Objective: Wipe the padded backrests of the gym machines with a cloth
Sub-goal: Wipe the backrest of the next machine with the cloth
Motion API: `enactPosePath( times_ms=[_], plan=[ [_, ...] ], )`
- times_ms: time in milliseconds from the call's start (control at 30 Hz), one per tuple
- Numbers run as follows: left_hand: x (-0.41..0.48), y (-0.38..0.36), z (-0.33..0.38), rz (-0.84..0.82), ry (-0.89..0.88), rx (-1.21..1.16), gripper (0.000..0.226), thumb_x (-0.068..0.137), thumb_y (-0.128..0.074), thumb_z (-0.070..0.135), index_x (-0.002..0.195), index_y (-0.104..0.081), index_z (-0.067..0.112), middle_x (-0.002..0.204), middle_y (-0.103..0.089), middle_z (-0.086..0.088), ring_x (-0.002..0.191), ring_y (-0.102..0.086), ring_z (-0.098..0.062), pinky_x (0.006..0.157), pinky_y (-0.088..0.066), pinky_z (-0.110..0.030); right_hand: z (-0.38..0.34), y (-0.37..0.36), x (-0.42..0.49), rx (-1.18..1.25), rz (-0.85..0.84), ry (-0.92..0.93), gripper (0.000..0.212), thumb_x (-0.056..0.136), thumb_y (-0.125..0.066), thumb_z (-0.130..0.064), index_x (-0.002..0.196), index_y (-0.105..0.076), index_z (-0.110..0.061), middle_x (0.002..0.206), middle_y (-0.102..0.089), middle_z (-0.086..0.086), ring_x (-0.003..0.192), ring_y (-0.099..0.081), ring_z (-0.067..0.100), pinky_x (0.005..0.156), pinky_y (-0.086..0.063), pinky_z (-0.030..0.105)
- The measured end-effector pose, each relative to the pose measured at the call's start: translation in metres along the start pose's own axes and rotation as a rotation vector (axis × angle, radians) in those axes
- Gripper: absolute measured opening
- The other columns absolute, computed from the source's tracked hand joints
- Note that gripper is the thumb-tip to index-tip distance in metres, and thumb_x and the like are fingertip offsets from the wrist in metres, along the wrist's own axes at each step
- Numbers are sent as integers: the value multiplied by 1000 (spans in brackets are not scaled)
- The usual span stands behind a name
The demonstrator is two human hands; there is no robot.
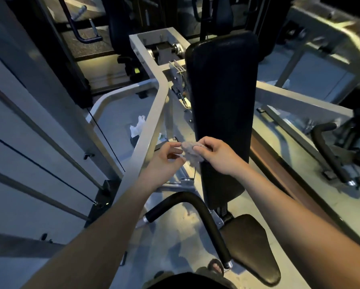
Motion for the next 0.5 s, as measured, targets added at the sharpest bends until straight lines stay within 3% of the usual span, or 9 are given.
enactPosePath(
  times_ms=[100, 167, 267, 367, 500],
  plan=[
    [-14, 24, -6, -16, -82, 8, 49, 90, -68, 22, 133, -52, 42, 132, -58, 11, 122, -54, -5, 102, -45, -29, -27, -22, 2, -71, 2, -2, 22, 103, -57, -30, 97, -72, -15, 116, -57, 0, 107, -52, 6, 90, -35, 17],
    [-22, 41, -13, -27, -75, 32, 58, 93, -68, 19, 138, -45, 48, 140, -49, 11, 125, -48, -6, 104, -43, -28, -41, -36, 4, -89, 7, -24, 22, 104, -55, -30, 99, -73, -18, 125, -51, -2, 116, -49, 6, 98, -31, 17],
    [-31, 62, -21, -43, -105, 91, 43, 93, -69, 14, 131, -60, 31, 138, -46, 9, 123, -43, 1, 111, -34, -25, -55, -51, 1, -2, -12, -77, 27, 106, -50, -33, 88, -70, -31, 112, -57, -4, 104, -56, 6, 93, -38, 22],
    [-40, 82, -29, -99, -73, 59, 6, 95, -66, 19, 100, -69, 21, 131, -57, 10, 118, -51, 1, 101, -37, -23, -69, -70, -8, 187, -19, -161, 39, 108, -41, -37, 85, -67, -18, 89, -64, -3, 83, -58, 7, 82, -42, 27],
    [-46, 108, -38, -19, 41, -59, 17, 99, -54, 30, 88, -68, 27, 90, -69, 10, 91, -63, -12, 89, -48, -34, -79, -95, -14, 195, -91, -215, 51, 103, -41, -57, 92, -68, -15, 82, -72, -5, 77, -65, 6, 77, -48, 23]
  ],
)
Point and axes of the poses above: each hand's wrist, its own x-axis towards the middle knuckle, its own y-axis out of the back of the hand, z = x × y, the point moved 5 cm from there along x, towards the middle knuckle
